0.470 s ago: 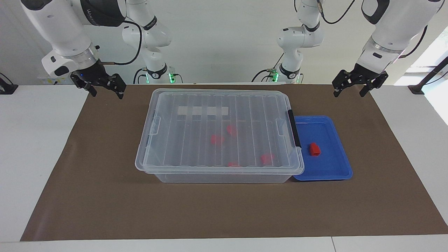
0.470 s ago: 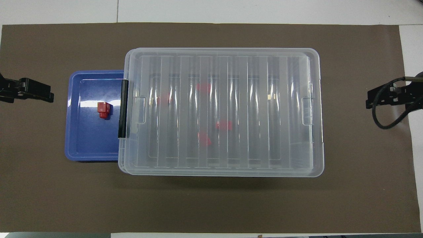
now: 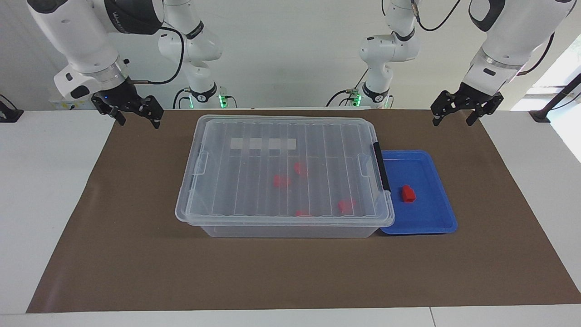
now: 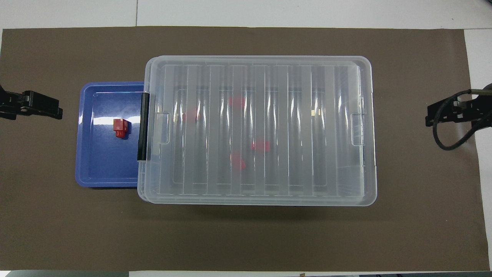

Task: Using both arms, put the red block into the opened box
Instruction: 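Reach the right gripper to the edge of the clear lid, then slide the clear lid with the right gripper away from the blue tray, then grasp the red block on the blue tray with the left gripper, then carry the red block into the opened box and release it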

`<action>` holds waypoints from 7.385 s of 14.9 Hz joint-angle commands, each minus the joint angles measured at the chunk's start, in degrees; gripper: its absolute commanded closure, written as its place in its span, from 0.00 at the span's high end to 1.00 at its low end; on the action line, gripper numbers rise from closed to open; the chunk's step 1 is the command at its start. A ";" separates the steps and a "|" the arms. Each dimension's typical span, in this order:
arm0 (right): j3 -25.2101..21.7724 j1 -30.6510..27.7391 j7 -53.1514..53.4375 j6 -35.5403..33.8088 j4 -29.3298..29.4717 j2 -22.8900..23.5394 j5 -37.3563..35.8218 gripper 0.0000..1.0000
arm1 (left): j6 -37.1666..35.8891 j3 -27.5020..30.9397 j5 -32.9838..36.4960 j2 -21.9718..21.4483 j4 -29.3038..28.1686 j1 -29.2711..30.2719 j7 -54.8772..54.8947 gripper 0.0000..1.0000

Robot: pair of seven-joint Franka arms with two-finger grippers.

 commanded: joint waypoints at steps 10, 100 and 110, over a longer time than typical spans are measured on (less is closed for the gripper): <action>6.80 -0.07 8.37 11.51 -6.22 4.15 0.94 1.00 | -0.76 0.17 -0.53 -0.24 -0.28 0.07 0.03 1.00; -12.98 -1.74 -28.72 20.49 -20.12 1.25 -2.22 1.00 | 28.42 -3.77 -0.53 -5.25 -27.27 -3.44 -12.16 0.00; -10.70 -1.39 -24.34 13.56 -9.86 4.24 -1.87 1.00 | 37.28 -5.63 -0.53 -0.78 -29.02 -17.25 -31.00 0.00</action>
